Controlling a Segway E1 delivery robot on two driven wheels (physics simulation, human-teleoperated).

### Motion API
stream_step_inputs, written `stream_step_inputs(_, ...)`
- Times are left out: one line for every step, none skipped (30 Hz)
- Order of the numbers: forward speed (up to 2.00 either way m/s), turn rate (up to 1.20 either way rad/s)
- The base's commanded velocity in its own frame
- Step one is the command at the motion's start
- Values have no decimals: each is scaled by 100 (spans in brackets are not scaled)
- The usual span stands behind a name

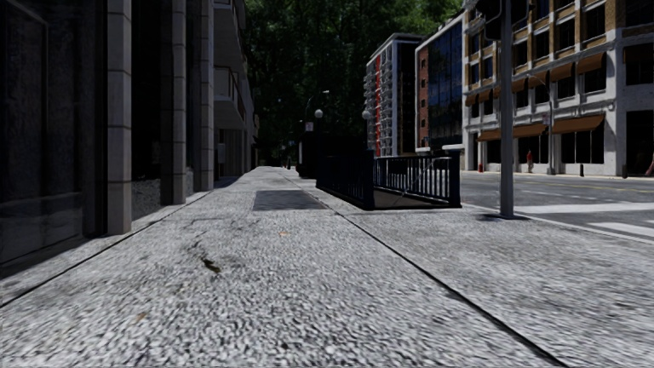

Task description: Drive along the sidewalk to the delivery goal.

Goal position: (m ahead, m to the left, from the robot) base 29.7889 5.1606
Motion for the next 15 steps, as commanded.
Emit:
stream_step_inputs(186, 34)
stream_step_inputs(186, 34)
stream_step_inputs(187, 34)
stream_step_inputs(187, 34)
stream_step_inputs(187, 34)
stream_step_inputs(188, 34)
stream_step_inputs(188, 34)
stream_step_inputs(189, 34)
stream_step_inputs(189, 34)
stream_step_inputs(190, 34)
stream_step_inputs(200, 29)
stream_step_inputs(200, 12)
stream_step_inputs(200, 12)
stream_step_inputs(200, 0)
stream_step_inputs(200, 0)
